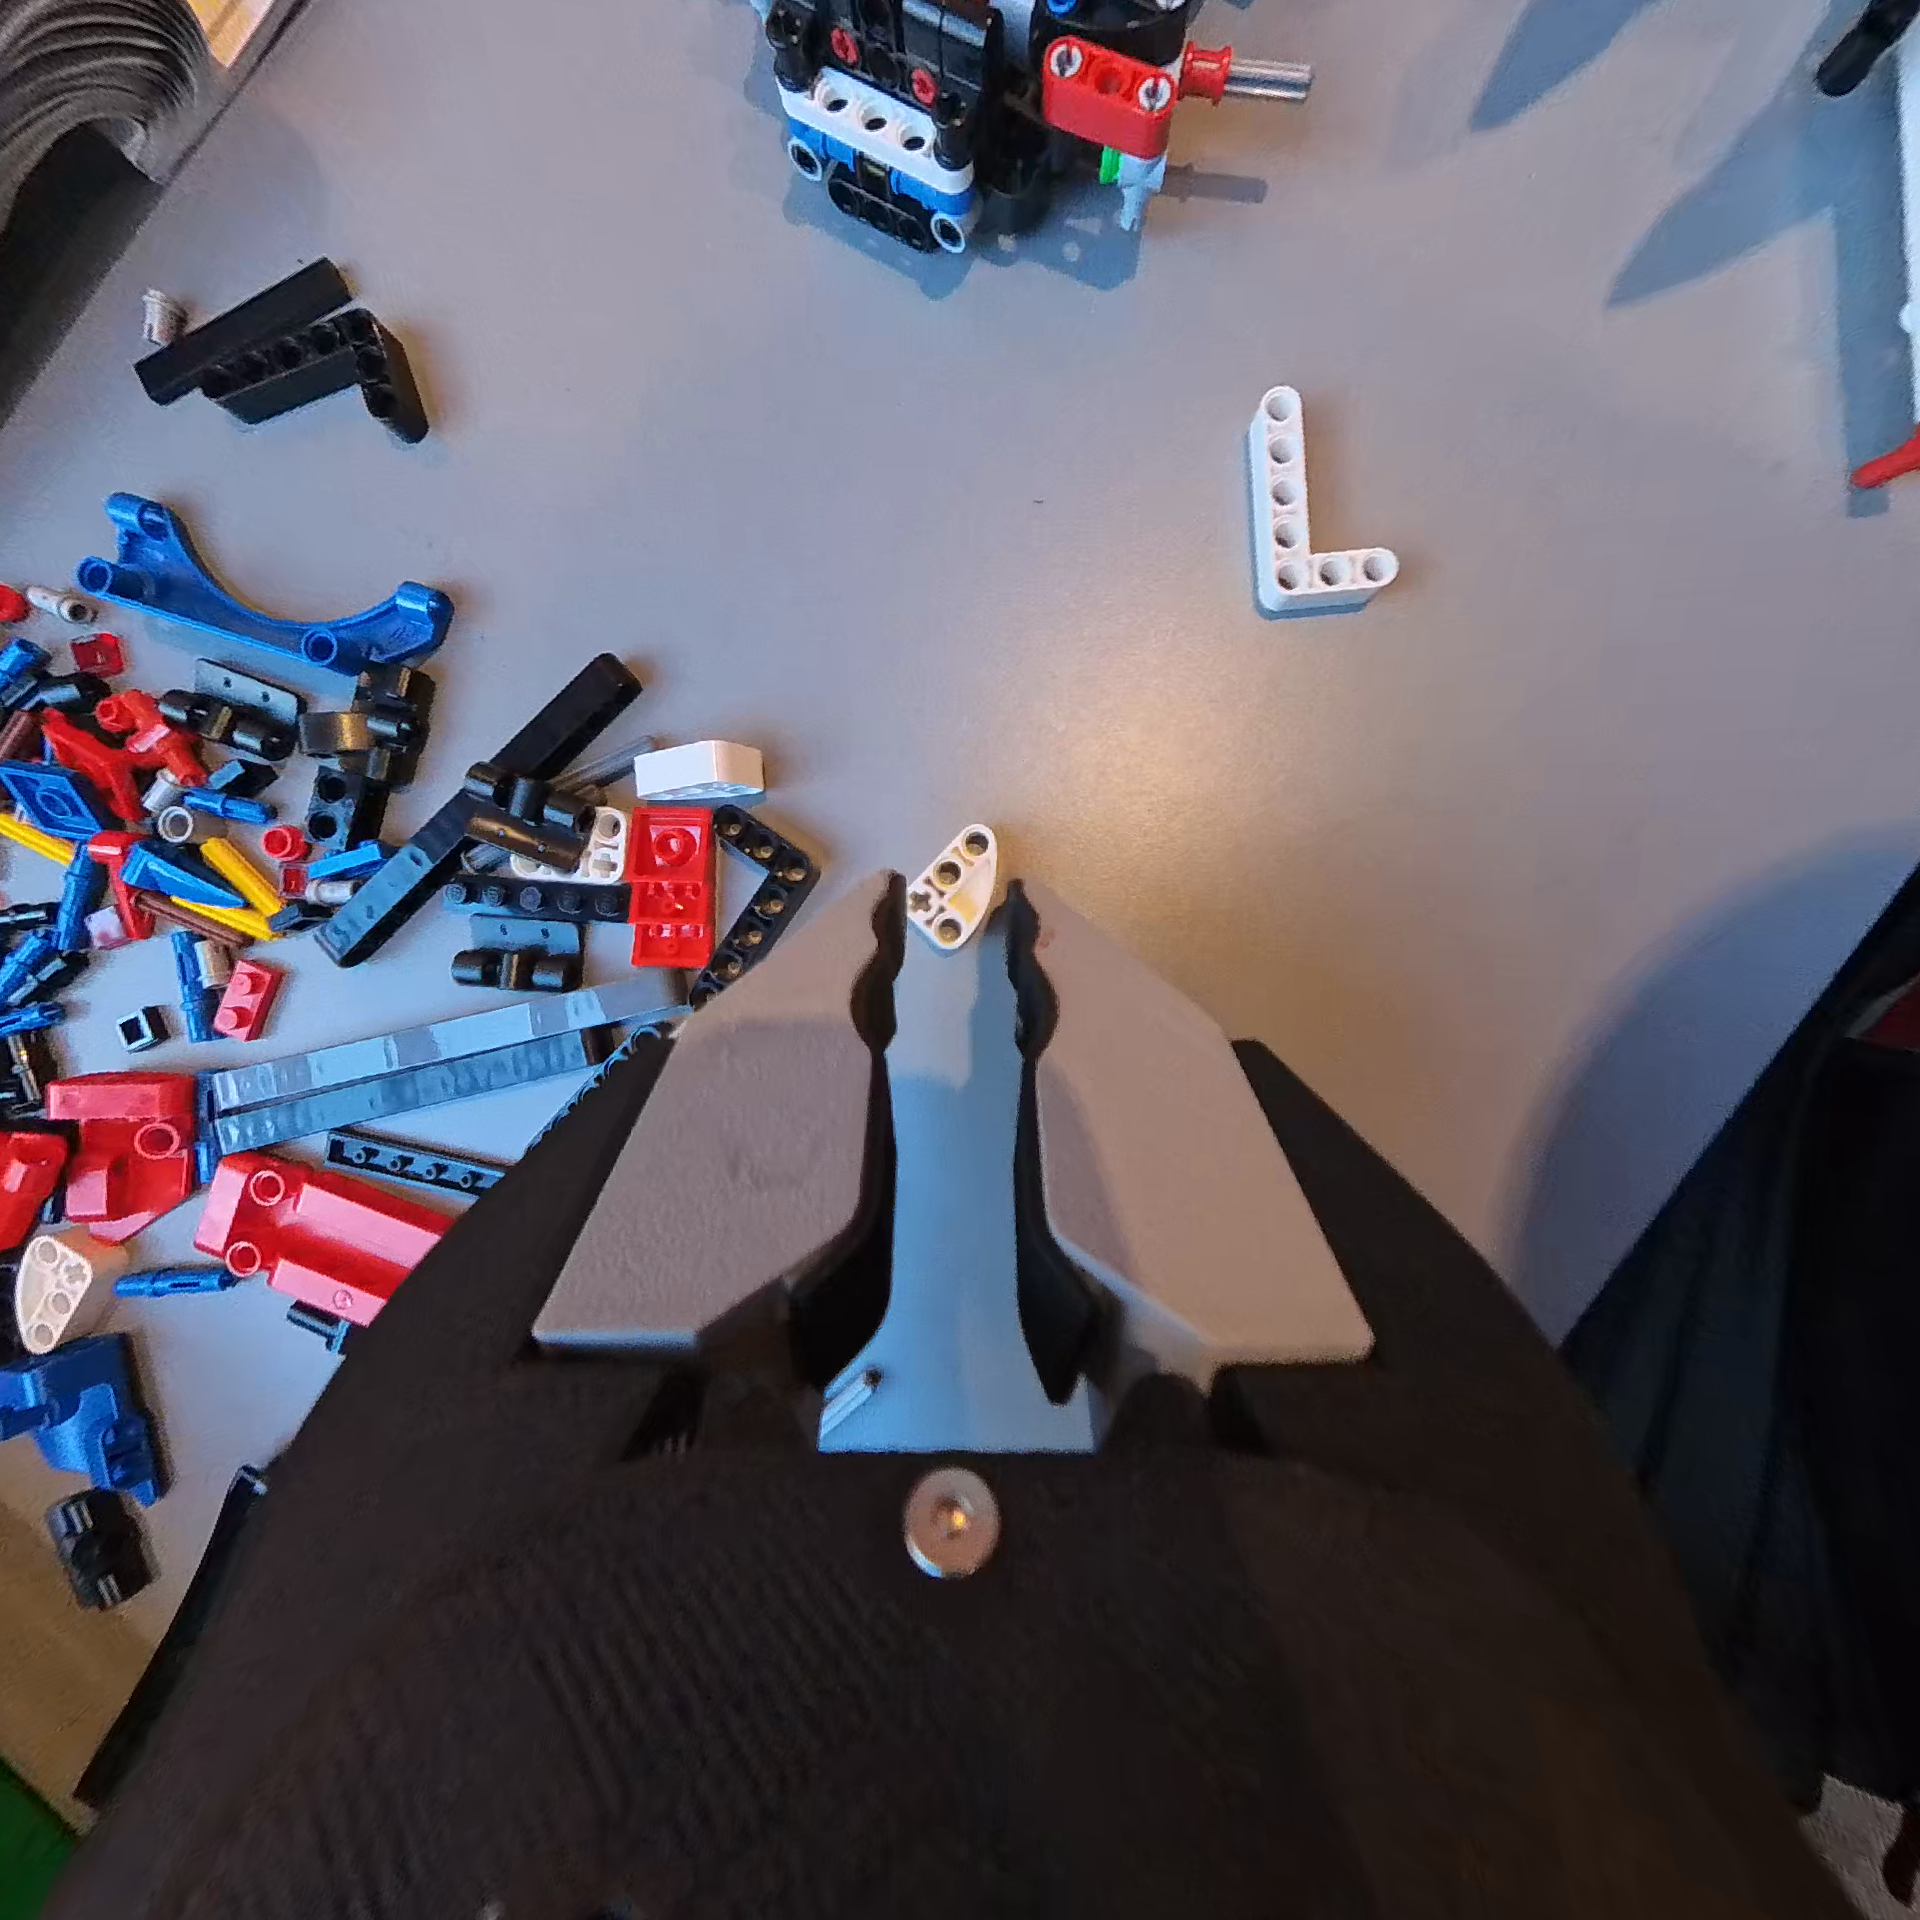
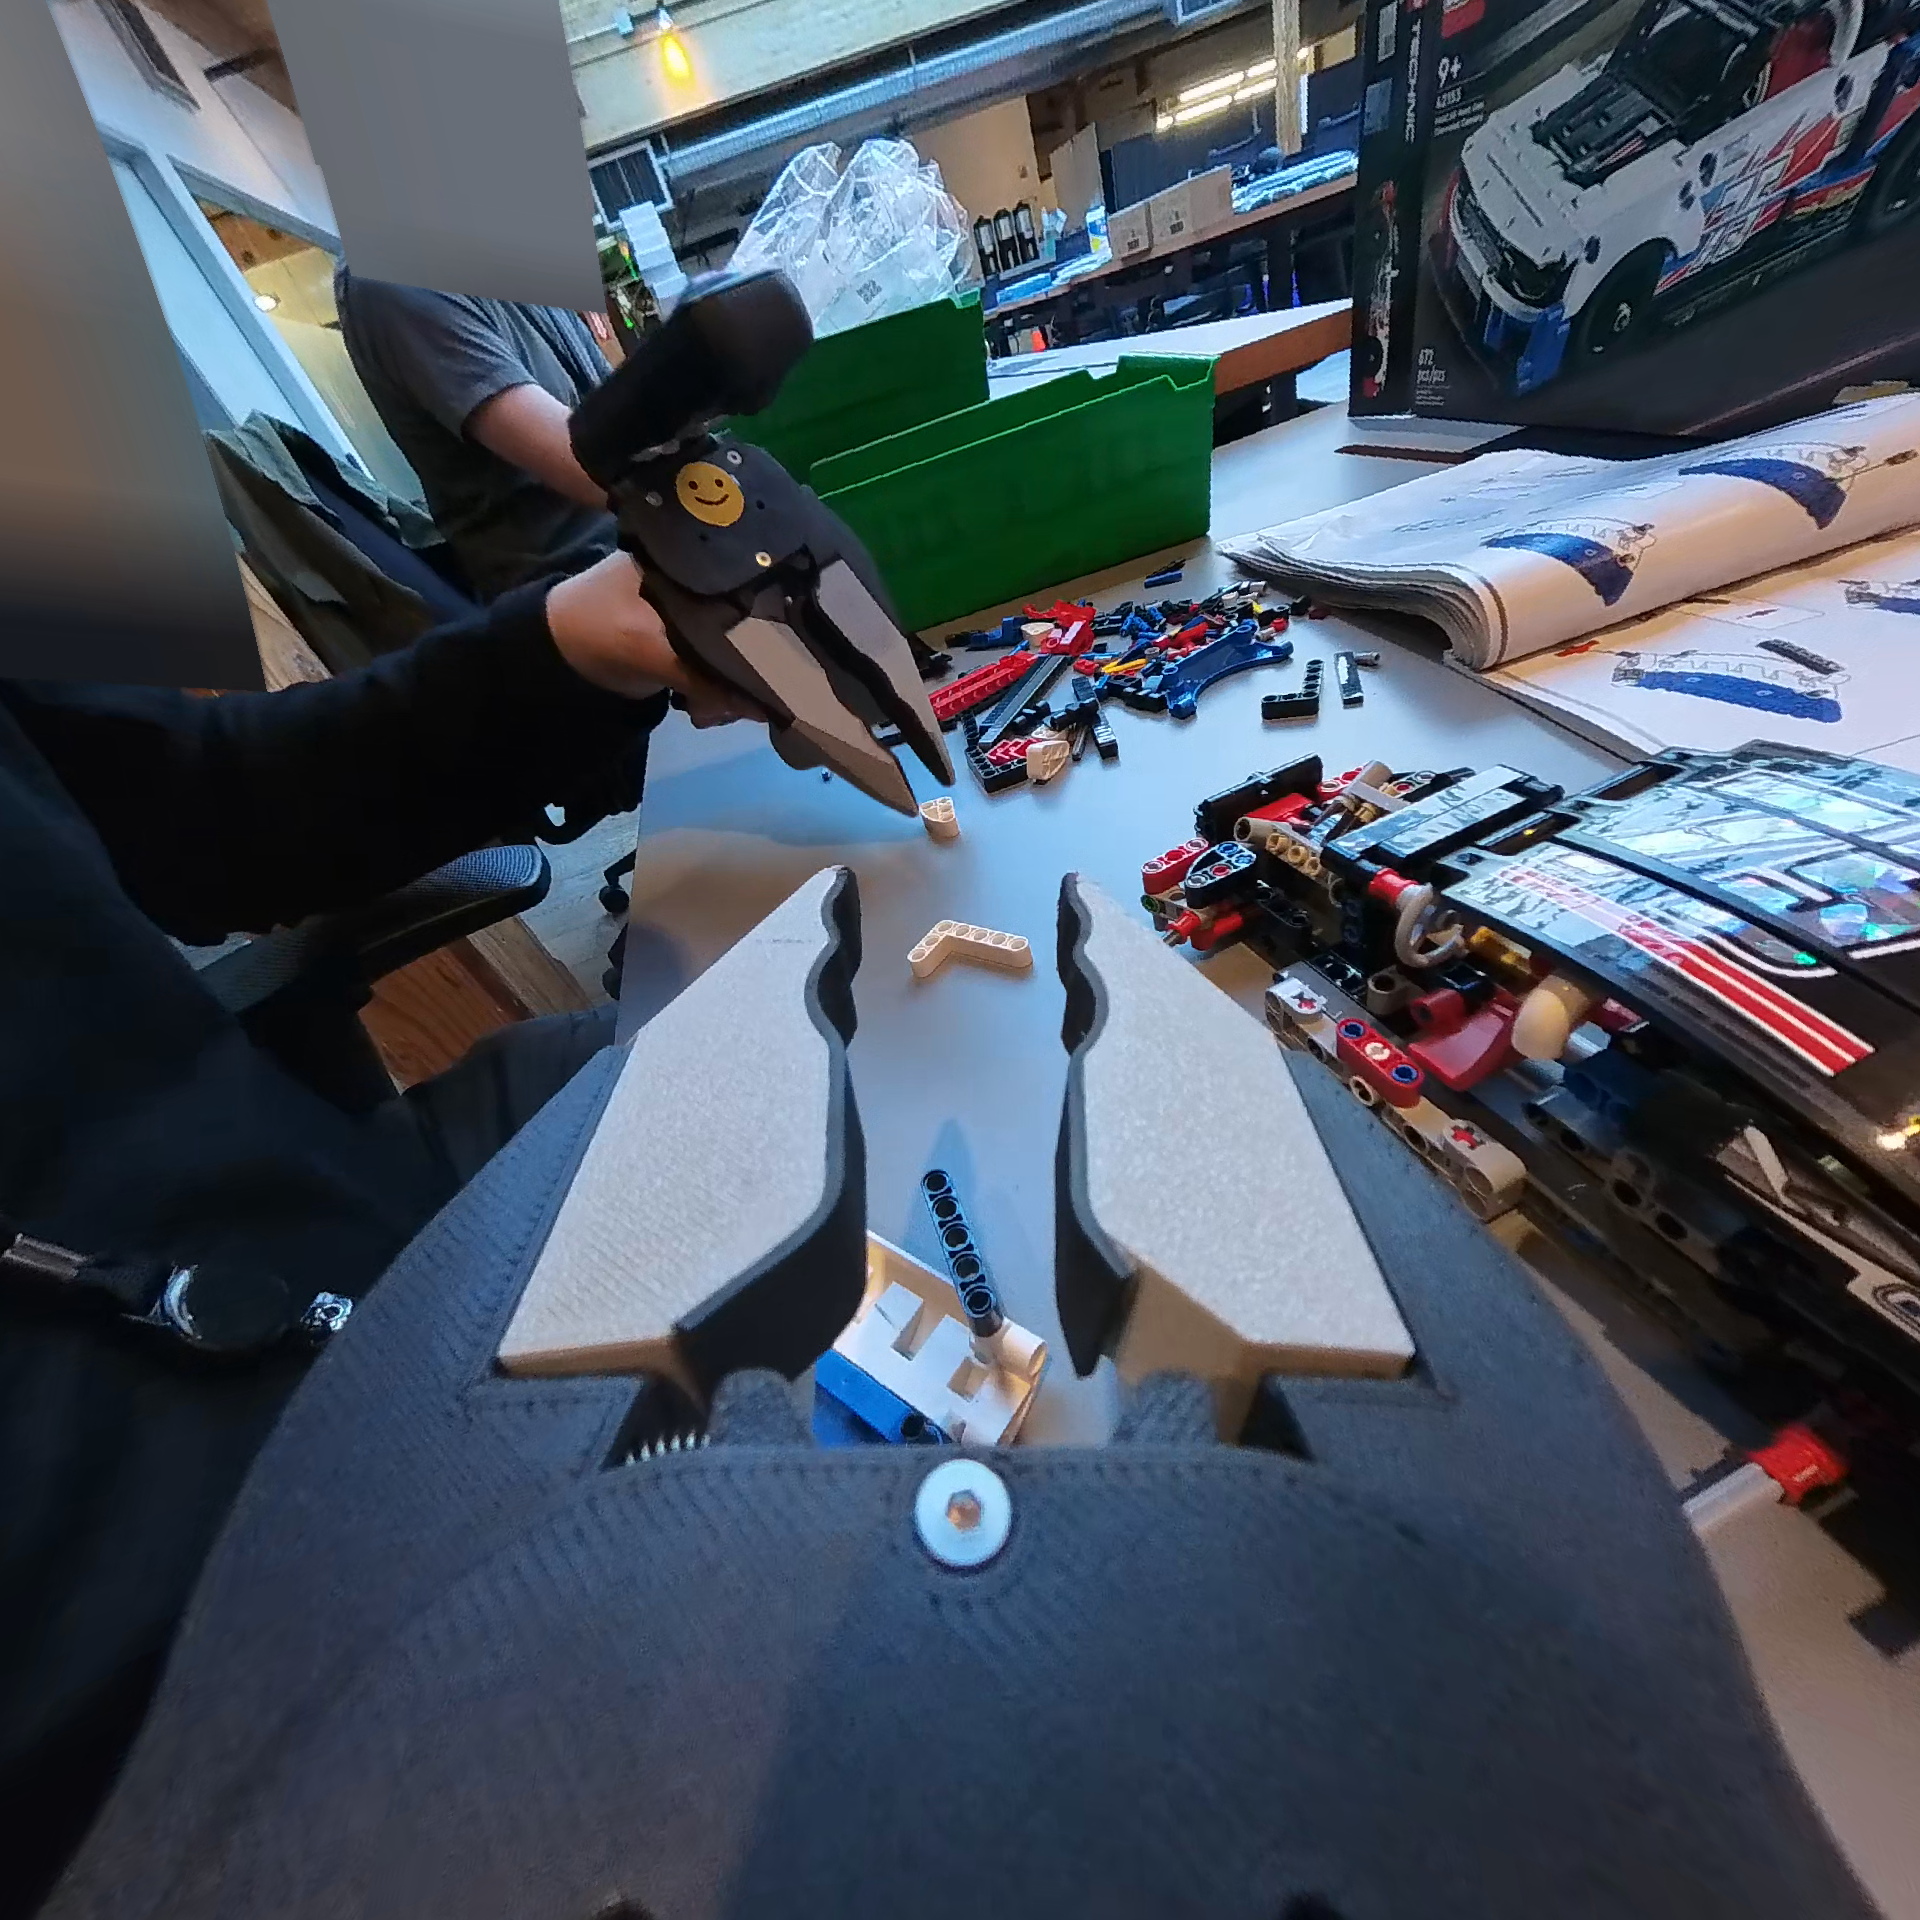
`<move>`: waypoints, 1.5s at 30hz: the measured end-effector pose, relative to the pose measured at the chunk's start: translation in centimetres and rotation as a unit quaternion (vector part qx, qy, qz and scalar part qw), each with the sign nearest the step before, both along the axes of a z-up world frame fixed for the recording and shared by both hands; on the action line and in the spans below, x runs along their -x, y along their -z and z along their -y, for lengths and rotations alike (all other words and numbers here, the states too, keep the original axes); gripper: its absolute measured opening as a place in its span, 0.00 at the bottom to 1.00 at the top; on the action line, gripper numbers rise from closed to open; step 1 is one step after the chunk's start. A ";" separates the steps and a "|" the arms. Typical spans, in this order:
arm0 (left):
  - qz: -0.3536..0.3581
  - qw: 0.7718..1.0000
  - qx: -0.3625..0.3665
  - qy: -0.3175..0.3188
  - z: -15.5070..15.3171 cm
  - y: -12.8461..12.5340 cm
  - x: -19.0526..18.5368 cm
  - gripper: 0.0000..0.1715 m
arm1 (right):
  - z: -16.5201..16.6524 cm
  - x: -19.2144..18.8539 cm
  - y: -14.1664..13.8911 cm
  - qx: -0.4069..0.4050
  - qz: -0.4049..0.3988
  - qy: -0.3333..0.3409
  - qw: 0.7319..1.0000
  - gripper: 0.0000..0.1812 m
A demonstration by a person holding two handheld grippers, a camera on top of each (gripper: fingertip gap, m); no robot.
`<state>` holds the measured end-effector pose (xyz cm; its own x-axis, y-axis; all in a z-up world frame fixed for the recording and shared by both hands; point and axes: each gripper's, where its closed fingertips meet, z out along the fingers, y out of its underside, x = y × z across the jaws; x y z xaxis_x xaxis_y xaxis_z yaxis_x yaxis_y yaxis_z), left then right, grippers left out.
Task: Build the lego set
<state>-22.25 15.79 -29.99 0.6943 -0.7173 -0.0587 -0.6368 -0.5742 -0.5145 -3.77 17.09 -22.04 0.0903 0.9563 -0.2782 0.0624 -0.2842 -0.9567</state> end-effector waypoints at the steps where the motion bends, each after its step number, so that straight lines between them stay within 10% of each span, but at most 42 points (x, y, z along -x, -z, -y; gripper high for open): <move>1: -0.002 1.000 0.003 0.002 0.0 0.1 -0.1 0.10 | 0.0 0.0 0.0 0.000 0.000 0.000 1.000 0.20; 17: -0.023 0.999 0.022 0.038 -0.3 1.2 -1.2 0.07 | 0.0 0.0 0.0 0.000 -0.001 0.000 1.000 0.20; 25: 0.168 0.985 -0.010 0.038 -0.8 -2.5 -8.4 0.07 | 0.3 0.1 -0.1 -0.017 0.001 -0.002 1.000 0.19; 28: 0.314 0.949 0.002 0.038 -0.7 -5.8 -12.0 0.06 | 1.5 0.3 -0.5 -0.066 -0.003 -0.018 0.998 0.20; 38: 0.671 0.701 0.242 0.011 -0.2 -11.5 -15.3 0.06 | 3.0 1.4 -3.0 -0.241 0.045 0.046 0.968 0.25; 45: 0.688 0.654 0.314 0.030 2.2 -11.5 -17.4 0.06 | 3.9 3.0 -2.8 -0.331 0.106 0.054 0.936 0.18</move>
